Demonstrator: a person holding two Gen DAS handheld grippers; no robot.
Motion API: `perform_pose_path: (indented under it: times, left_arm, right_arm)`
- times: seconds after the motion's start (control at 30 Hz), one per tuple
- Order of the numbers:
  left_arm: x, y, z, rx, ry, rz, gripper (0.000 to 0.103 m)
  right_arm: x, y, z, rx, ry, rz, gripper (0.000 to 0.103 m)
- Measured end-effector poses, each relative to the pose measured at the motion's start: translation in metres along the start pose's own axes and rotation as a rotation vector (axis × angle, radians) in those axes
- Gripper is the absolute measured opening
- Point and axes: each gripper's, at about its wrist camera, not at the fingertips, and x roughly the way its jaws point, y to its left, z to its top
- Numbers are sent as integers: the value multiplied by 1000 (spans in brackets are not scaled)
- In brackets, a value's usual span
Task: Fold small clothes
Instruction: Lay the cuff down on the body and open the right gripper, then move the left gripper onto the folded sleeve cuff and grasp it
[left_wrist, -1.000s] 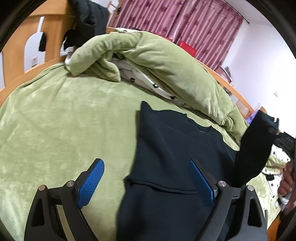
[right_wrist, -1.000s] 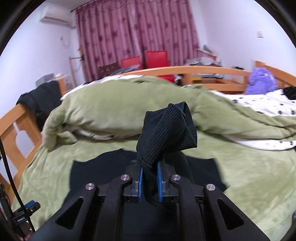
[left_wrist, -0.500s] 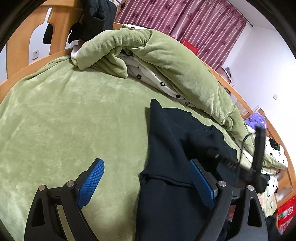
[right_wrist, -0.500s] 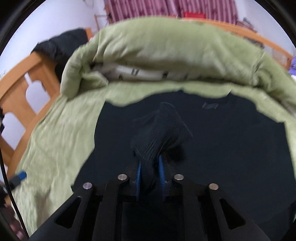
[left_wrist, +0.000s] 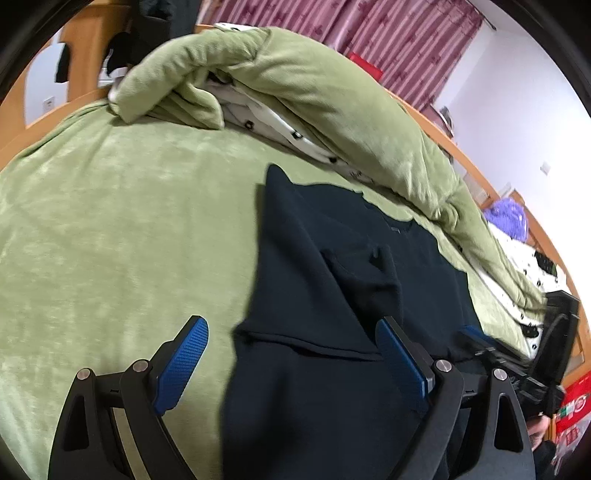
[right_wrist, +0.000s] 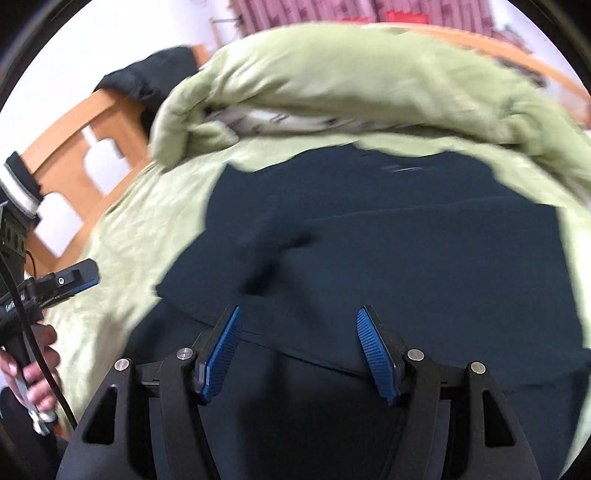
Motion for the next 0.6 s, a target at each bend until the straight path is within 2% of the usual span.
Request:
perform_pose_path:
  times: [0.1,0.3,0.4,0.47,0.53,0.6]
  left_arm:
    - [17,-24,-5,56,17,14,92]
    - [41,-68,-15,162,5,53,91]
    - [56,-93,-13,194,5,64,91]
    - [68,-109,-12,233,3,77,91]
    - [84,-124,-9,279,-7,116,91]
    - [107,-134,-4,290,-5,187,90]
  right_arm:
    - [-31,-43,-12,3,-57,-148,64]
    - [-54,-126,-34,146,-97,-304,64]
    - [-50,-167,-40,201,-84,-342,62]
    - [-45,-186,-43,232,-86,-366,57]
    - [-39,-206,-49,270,-68,-384,51]
    - [-33,-220,-53,301,-54,-365,50]
